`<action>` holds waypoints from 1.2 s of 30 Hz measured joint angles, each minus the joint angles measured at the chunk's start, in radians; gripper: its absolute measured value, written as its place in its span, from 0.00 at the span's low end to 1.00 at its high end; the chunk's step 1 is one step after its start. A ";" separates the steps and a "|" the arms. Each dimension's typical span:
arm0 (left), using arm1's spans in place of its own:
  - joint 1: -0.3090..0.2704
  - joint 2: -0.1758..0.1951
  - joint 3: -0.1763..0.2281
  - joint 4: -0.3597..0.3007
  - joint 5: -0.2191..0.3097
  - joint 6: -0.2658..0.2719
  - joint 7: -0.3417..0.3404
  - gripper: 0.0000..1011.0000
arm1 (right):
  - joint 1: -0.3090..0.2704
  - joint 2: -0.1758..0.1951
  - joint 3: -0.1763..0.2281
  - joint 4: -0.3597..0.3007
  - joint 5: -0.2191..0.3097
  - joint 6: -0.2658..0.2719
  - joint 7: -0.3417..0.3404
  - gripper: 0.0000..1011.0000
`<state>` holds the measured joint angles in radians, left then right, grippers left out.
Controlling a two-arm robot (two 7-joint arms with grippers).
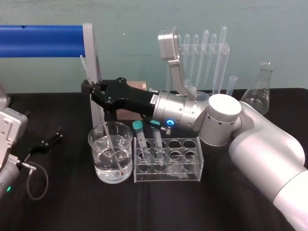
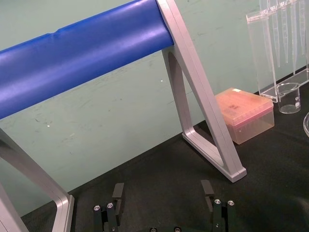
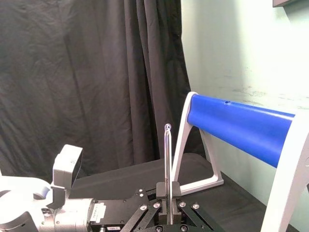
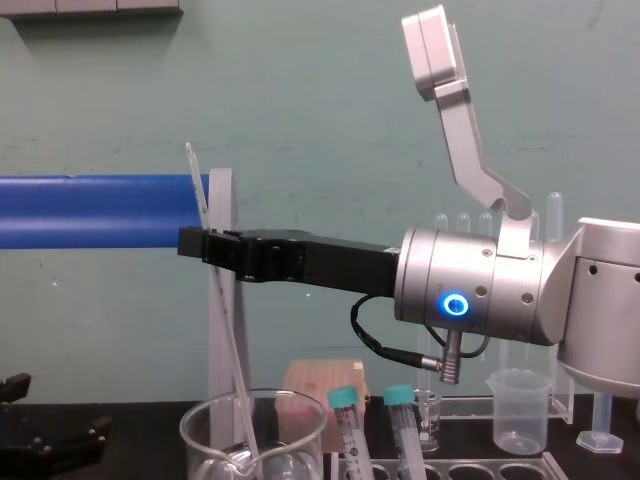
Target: Hold the thermometer with one hand and immerse one end into the beaker, then reinsert it into the test tube rack.
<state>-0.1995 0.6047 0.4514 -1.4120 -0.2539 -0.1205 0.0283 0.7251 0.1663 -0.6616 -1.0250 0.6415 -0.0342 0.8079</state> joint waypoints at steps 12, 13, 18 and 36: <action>0.000 0.000 0.000 0.000 0.000 0.000 0.000 1.00 | -0.002 0.002 -0.002 -0.005 -0.002 0.001 0.000 0.06; 0.000 0.000 0.000 0.000 0.000 0.000 0.000 1.00 | -0.003 0.002 -0.002 -0.006 -0.002 0.001 0.000 0.06; 0.000 0.000 0.000 0.000 0.000 0.000 0.000 1.00 | -0.005 0.003 -0.003 -0.010 -0.003 0.002 0.000 0.06; 0.000 0.000 0.000 0.000 0.000 0.000 0.000 1.00 | -0.014 0.015 -0.005 -0.034 -0.001 0.011 -0.005 0.06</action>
<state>-0.1995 0.6047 0.4514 -1.4120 -0.2539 -0.1205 0.0283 0.7107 0.1813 -0.6667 -1.0592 0.6403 -0.0236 0.8030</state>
